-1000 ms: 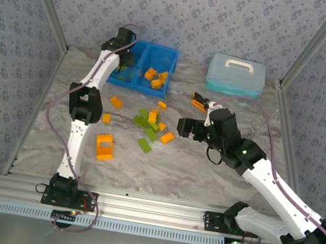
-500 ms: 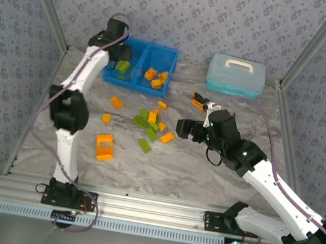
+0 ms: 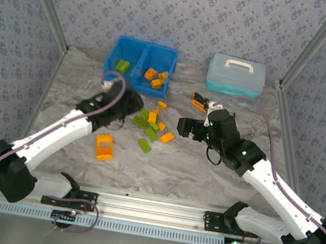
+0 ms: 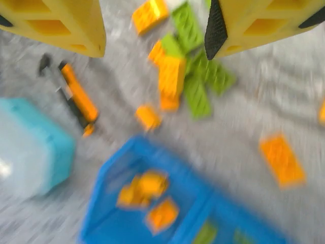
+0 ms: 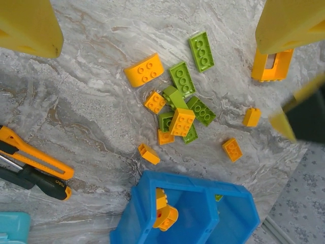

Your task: Sort the legos into containers by color

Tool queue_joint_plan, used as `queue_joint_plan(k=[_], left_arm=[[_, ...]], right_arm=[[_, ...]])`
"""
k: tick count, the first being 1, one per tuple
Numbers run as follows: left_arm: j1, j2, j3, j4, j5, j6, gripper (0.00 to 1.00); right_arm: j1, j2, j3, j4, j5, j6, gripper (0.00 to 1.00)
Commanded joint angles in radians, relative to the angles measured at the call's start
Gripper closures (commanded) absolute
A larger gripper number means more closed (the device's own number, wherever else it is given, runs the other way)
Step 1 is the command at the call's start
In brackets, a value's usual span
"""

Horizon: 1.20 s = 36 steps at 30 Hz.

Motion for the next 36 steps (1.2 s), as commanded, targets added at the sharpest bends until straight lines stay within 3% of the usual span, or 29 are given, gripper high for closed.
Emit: queue_joint_plan(k=[1,8,22,36], left_arm=[[-0.063,0.053,-0.016,-0.117,-0.082,-0.243,0.39],[-0.082,0.248,-0.024,-0.013,0.064,-0.207,0.35],[-0.094,0.487,0.046,0.027,0.142,-0.161,0.32],[-0.094,0.480,0.007,-0.033,0.160,-0.119,0.59]], right_arm=[[-0.004,0.005,-0.002,0.025,0.014,-0.004,0.00],[-0.006,0.000,-0.017,0.012,0.004,0.000,0.00],[-0.023,-0.039,-0.053,-0.001,0.015,-0.003,0.00],[-0.034,-0.048,-0.072,0.009,0.007,0.013,0.00]])
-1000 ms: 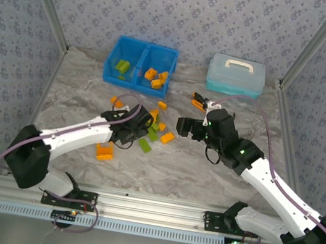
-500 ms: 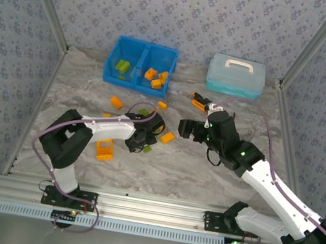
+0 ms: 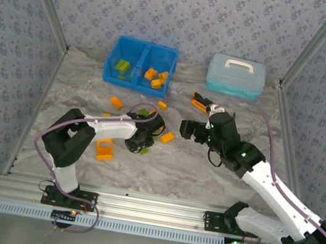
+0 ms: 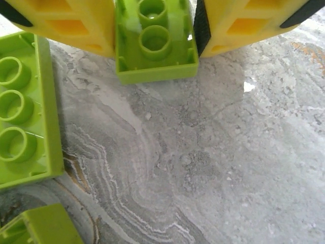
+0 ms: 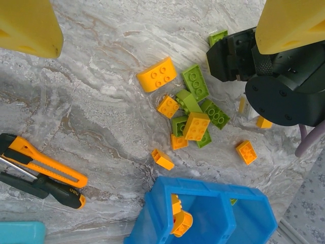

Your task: Sort the legos into containers by color

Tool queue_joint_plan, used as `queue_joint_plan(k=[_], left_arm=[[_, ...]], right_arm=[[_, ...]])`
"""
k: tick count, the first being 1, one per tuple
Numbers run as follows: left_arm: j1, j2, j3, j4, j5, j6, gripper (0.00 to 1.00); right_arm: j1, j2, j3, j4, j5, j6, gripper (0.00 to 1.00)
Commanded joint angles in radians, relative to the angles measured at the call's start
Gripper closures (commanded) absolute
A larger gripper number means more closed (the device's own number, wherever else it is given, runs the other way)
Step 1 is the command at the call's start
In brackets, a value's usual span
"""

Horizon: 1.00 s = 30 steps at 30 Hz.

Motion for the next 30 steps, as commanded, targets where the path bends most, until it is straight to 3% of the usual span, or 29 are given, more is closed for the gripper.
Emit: queue_joint_plan(k=[1,6,10,17,23,30], left_arm=[[-0.004,0.001,-0.035,0.009,0.059,0.014,0.61],[-0.004,-0.123,-0.027,-0.025,0.010,0.066,0.67],[0.024,-0.246,0.036,-0.087,-0.145,0.174,0.67],[0.233,-0.289,0.229,-0.019,-0.286,0.535,0.70],[0.397,-0.122,0.444,0.120,-0.297,0.776,0.72],[0.529,0.250,0.872,0.047,-0.255,0.840,0.72]], right_arm=[[-0.004,-0.017,-0.010,-0.005,0.004,0.012,0.00],[-0.005,-0.017,-0.004,-0.011,0.005,0.017,0.00],[-0.006,-0.017,-0.006,-0.004,0.000,0.025,0.00],[-0.005,-0.001,0.002,0.012,-0.014,0.038,0.00],[-0.003,-0.003,0.024,-0.015,-0.013,0.043,0.00],[0.002,-0.026,0.034,-0.039,-0.012,0.054,0.00]])
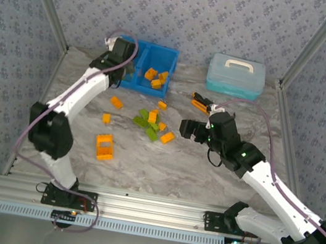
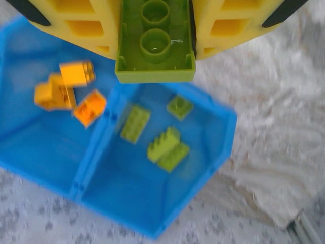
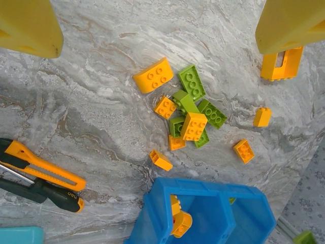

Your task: Sort the legos into containers by color

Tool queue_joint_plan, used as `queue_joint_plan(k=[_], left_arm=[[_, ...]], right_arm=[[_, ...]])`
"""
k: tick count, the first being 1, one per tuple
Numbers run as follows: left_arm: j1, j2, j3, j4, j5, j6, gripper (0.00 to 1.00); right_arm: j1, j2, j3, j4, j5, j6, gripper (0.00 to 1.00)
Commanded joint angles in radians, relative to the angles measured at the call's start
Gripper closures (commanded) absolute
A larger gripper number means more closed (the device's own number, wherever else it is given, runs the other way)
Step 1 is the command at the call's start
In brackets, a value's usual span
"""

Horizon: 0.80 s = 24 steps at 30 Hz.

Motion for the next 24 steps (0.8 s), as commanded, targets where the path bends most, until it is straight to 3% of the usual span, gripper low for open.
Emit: queue_joint_plan(k=[1,5,10,18,24], left_arm=[[0.050,0.173,0.219,-0.062,0.009,0.081,0.72],[0.076,0.399,0.531,-0.184,0.021,0.128,0.72],[0.077,0.575,0.763,-0.278,0.056,0.245,0.68],[0.071,0.551,0.701,-0.254,0.028,0.300,0.55],[0.069,0.424,0.630,-0.238,0.035,0.263,0.50]], right_arm=[[0.003,-0.029,0.034,-0.038,-0.004,0.026,0.00],[0.005,-0.057,0.039,-0.069,0.002,0.022,0.00],[0.005,-0.094,0.039,-0.106,0.025,0.012,0.00],[0.008,-0.098,0.035,-0.077,-0.001,0.019,0.00],[0.011,-0.093,0.038,-0.075,-0.006,0.016,0.00]])
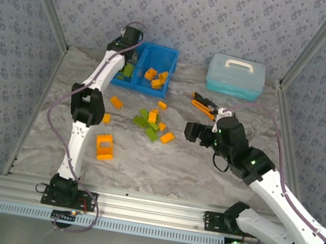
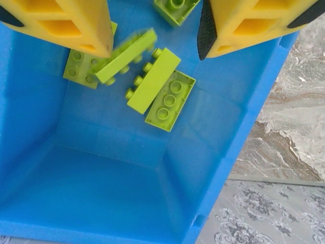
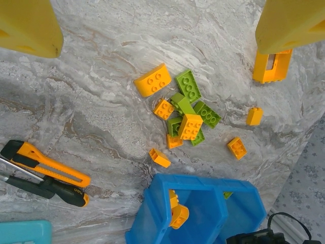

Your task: Sort the legos into containers by color

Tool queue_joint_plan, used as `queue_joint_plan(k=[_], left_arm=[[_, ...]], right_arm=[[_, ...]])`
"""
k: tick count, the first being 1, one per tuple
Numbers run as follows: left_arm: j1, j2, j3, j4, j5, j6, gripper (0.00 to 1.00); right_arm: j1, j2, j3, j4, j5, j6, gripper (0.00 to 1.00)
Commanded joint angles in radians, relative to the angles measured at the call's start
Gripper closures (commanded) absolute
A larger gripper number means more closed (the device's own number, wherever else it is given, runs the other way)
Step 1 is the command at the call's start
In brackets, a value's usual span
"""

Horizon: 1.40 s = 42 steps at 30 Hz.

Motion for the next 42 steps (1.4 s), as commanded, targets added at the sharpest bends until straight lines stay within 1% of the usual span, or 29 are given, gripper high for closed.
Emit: queue_joint_plan(k=[1,3,4,6,8,11,13,15,17,19,21,23,24,25,26,28,30,33,35,36,39,42], left_arm=[[-0.004,-0.167,-0.047,0.001,-0.006,-0.027,0.50],[-0.008,-0.254,-0.120,0.007,0.006,-0.079,0.51],[-0.014,-0.312,-0.186,0.023,0.011,-0.113,0.52],[-0.033,-0.454,-0.361,0.100,0.028,-0.171,0.52],[-0.059,-0.619,-0.592,0.184,0.039,-0.233,0.52],[-0.093,-0.834,-0.858,0.249,0.079,-0.326,0.52],[-0.113,-0.957,-0.997,0.265,0.115,-0.379,0.51],[-0.136,-1.063,-1.113,0.266,0.154,-0.399,0.49],[-0.162,-1.159,-1.211,0.249,0.198,-0.397,0.46],[-0.183,-1.237,-1.285,0.229,0.230,-0.386,0.42],[-0.198,-1.309,-1.353,0.215,0.266,-0.366,0.37],[-0.206,-1.366,-1.402,0.180,0.294,-0.351,0.31],[-0.209,-1.389,-1.418,0.159,0.294,-0.349,0.30],[-0.210,-1.413,-1.438,0.137,0.295,-0.348,0.28],[-0.210,-1.435,-1.461,0.120,0.290,-0.349,0.26],[-0.211,-1.475,-1.512,0.109,0.281,-0.352,0.23],[-0.211,-1.506,-1.575,0.126,0.262,-0.349,0.20],[-0.210,-1.523,-1.632,0.133,0.251,-0.341,0.09],[-0.209,-1.538,-1.651,0.145,0.276,-0.330,0.03],[-0.210,-1.545,-1.657,0.157,0.294,-0.320,0.01],[-0.210,-1.578,-1.675,0.195,0.332,-0.294,0.01],[-0.210,-1.593,-1.685,0.217,0.339,-0.272,0.01]], right_arm=[[0.009,-0.001,0.028,-0.004,-0.009,0.009,0.00],[0.013,-0.003,0.027,-0.003,-0.007,0.012,0.00],[0.015,-0.004,0.024,-0.003,-0.006,0.012,0.00],[0.017,-0.004,0.019,-0.002,0.002,0.012,0.00],[0.017,0.000,0.006,0.011,0.002,0.005,0.00],[0.027,0.028,-0.006,0.044,-0.026,-0.053,0.00],[0.033,0.075,-0.001,0.062,-0.057,-0.108,0.00],[0.036,0.159,0.028,0.050,-0.084,-0.174,0.00],[0.038,0.284,0.091,-0.006,-0.041,-0.199,0.00],[0.041,0.412,0.156,-0.056,0.002,-0.199,0.00],[0.050,0.523,0.192,-0.052,0.010,-0.207,0.00],[0.064,0.622,0.225,-0.038,0.049,-0.192,0.00],[0.069,0.661,0.239,-0.044,0.077,-0.162,0.00],[0.069,0.703,0.290,-0.069,0.138,-0.097,0.00],[0.068,0.747,0.319,-0.111,0.173,-0.022,0.00],[0.070,0.805,0.343,-0.089,0.130,0.059,0.01],[0.084,0.849,0.349,-0.053,0.122,0.133,0.01],[0.101,0.917,0.389,-0.069,0.163,0.201,0.01],[0.102,0.955,0.412,-0.072,0.180,0.226,0.02],[0.104,0.968,0.419,-0.094,0.180,0.234,0.04],[0.107,1.011,0.430,-0.080,0.168,0.254,0.12],[0.113,1.053,0.440,-0.080,0.173,0.299,0.17]])
